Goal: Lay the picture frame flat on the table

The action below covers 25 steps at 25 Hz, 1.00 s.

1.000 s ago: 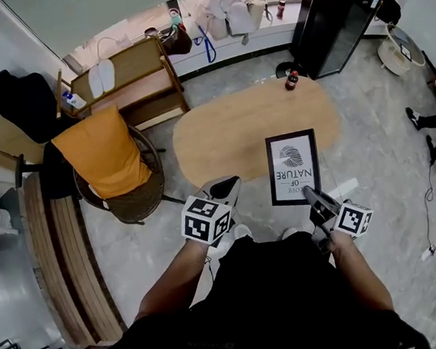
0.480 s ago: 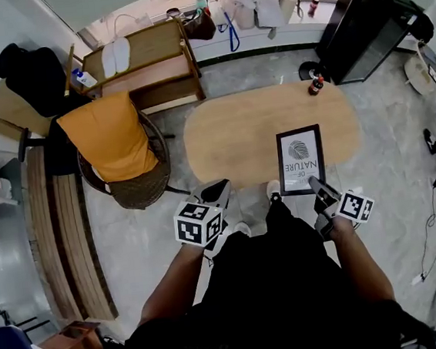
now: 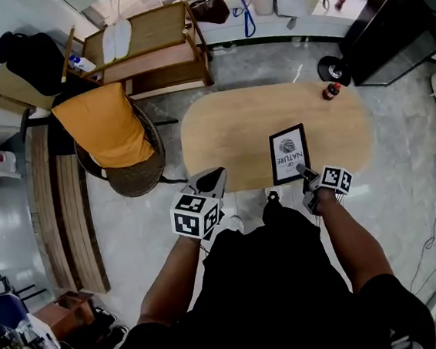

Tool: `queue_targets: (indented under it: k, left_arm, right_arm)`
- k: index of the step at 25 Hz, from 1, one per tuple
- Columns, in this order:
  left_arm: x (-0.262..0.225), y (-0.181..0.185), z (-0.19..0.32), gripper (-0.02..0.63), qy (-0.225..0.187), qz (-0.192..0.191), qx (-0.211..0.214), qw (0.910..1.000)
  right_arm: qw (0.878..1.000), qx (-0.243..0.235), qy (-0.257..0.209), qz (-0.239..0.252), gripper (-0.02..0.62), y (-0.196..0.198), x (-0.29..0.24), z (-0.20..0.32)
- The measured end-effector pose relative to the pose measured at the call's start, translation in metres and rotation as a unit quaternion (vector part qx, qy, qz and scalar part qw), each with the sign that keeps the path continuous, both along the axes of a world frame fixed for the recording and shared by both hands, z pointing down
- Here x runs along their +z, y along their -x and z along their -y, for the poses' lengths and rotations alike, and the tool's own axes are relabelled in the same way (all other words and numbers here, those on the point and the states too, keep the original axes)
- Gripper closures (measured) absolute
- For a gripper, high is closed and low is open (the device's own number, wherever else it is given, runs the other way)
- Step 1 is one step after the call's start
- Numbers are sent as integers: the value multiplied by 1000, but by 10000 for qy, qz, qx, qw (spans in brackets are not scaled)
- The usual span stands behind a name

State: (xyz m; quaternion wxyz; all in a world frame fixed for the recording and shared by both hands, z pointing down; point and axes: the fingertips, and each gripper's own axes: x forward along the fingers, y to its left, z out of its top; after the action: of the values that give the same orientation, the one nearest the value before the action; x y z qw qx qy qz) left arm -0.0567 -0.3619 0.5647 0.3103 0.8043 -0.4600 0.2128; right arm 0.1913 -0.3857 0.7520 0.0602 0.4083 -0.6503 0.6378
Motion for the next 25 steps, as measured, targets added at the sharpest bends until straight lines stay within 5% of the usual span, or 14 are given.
queue_targets:
  k: [6,15,18,22,25]
  left_arm:
    - [32,-13,21,601,461,312,-280,9981]
    - [64,-35,16,601,1156,333,-661,9905]
    - [75,-36,9,601,1283,365,-702,9886]
    - [80,-37,7,601,1342,355,-784,9872]
    - [78,-40,1,601,1354,377,-767,9871]
  right_arm:
    - [9993,-257,182,-188,578,7,90,69]
    - [9972,-261,496,499,578,43,171,119]
    - [9937,-934,532,311,411,53,191,103]
    - [9666,-2498,245,-511,342,58,208,79]
    - [9179,-3783,57,-1196,325,52,224,56]
